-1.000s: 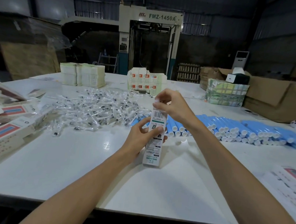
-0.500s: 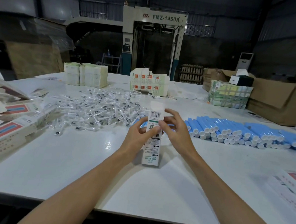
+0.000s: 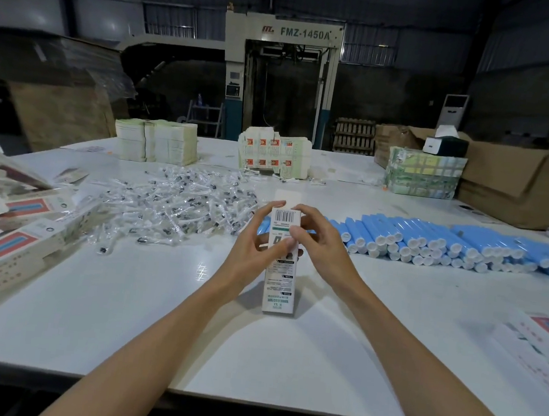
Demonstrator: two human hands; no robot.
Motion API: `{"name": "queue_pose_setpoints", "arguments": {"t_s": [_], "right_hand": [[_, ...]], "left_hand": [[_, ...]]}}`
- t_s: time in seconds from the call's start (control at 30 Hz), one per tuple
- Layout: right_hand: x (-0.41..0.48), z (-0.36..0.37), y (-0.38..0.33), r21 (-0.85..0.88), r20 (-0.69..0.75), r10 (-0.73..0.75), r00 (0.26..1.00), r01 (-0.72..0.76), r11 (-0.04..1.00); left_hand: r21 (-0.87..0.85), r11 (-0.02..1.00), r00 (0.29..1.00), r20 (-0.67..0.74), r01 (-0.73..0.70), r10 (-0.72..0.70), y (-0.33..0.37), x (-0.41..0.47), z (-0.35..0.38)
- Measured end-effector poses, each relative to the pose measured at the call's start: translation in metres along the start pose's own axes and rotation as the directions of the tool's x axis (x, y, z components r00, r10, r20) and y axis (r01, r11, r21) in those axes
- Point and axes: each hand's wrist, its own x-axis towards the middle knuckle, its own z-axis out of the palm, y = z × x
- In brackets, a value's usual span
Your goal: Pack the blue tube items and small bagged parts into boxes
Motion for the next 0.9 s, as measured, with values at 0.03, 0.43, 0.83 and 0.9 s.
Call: {"name": "queue_pose_setpoints", "arguments": {"t_s": [0.03, 0.43, 0.83, 0.9], "right_hand": [[0.0, -0.001, -0.001, -0.01, 0.009, 0.006, 1.0, -0.006, 1.0], [0.0, -0.008, 0.0, -0.058, -0.021, 0.002, 1.0, -0.003, 0.998], [0.007, -0.023, 0.009, 0.064, -0.071, 0.141, 0.987, -0.137, 0.989], [0.005, -0.023, 0.007, 0.03, -0.065, 0.112, 0.992, -0.11, 0.993]], "left_hand": [[0.008, 1.0, 1.0, 0.005, -0.002, 0.002, 0.001, 0.0, 0.0], [-0.012, 0.995, 0.994, 0.044, 0.097, -0.096, 0.0, -0.001, 0.0], [0.02, 0.987, 0.979, 0.123, 0.162, -0.163, 0.002, -0.005, -0.001], [0.021, 0.985, 0.976, 0.132, 0.17, -0.171, 0.002, -0.005, -0.001]]}}
